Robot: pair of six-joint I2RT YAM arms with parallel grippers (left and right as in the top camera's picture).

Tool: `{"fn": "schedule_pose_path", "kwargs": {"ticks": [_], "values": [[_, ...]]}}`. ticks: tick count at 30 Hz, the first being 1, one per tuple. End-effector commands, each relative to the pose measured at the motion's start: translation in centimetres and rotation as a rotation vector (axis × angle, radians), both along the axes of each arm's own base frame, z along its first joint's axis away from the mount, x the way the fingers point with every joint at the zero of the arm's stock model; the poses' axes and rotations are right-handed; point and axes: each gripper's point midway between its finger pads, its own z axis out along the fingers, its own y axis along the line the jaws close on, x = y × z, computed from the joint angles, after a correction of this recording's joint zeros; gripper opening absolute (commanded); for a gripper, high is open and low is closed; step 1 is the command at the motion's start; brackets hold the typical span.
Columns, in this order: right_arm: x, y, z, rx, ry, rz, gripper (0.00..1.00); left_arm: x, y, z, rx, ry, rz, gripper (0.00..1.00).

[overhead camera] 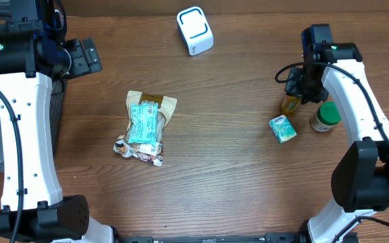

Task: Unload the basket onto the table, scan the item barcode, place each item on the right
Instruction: 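Release the bottle and move the right gripper to the snack pouch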

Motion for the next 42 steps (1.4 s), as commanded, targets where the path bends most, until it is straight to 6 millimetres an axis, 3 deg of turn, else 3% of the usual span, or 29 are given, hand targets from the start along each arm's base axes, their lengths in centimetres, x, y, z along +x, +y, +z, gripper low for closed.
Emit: {"fn": "schedule_pose_path", "kwargs": {"ticks": [1, 6, 8, 12, 15, 17, 20, 23, 28, 34, 42], "values": [[0.2, -1.0, 1.0, -0.069, -0.01, 0.074, 0.37, 0.2, -0.2, -0.2, 0.007, 0.004, -0.008, 0.99], [0.2, -1.0, 1.0, -0.072, -0.008, 0.088, 0.34, 0.2, -0.2, -0.2, 0.007, 0.004, -0.008, 1.0], [0.2, -1.0, 1.0, -0.072, -0.008, 0.088, 0.65, 0.2, -0.2, -0.2, 0.007, 0.004, -0.008, 0.99], [0.6, -1.0, 1.3, -0.072, -0.026, 0.086, 1.0, 0.2, -0.2, -0.2, 0.007, 0.004, -0.008, 1.0], [1.7, -1.0, 3.3, -0.072, -0.077, 0.084, 1.0, 0.2, -0.1, -0.2, 0.007, 0.004, -0.008, 0.99], [2.5, -0.4, 6.5, -0.052, -0.132, 0.077, 1.0, 0.3, -0.2, -0.2, 0.007, 0.004, -0.008, 1.0], [2.8, 2.0, 9.6, 0.047, -0.178, 0.118, 1.0, 0.2, -0.2, -0.2, 0.007, 0.004, -0.008, 1.0], [2.4, 5.3, 11.1, 0.17, -0.189, 0.181, 1.0, 0.2, -0.2, -0.2, 0.007, 0.004, -0.008, 1.0], [0.3, 12.8, 11.5, 0.447, -0.138, 0.331, 1.0, 0.2, -0.2, -0.2, 0.006, 0.004, -0.008, 0.99], [-2.3, 18.5, 10.6, 0.571, -0.061, 0.449, 0.98, 0.2, -0.2, -0.2, 0.006, 0.004, -0.008, 1.0], [-5.1, 25.8, 7.9, 0.604, -0.009, 0.535, 0.66, 0.2, -0.2, -0.2, 0.007, 0.004, -0.008, 1.0]]}}
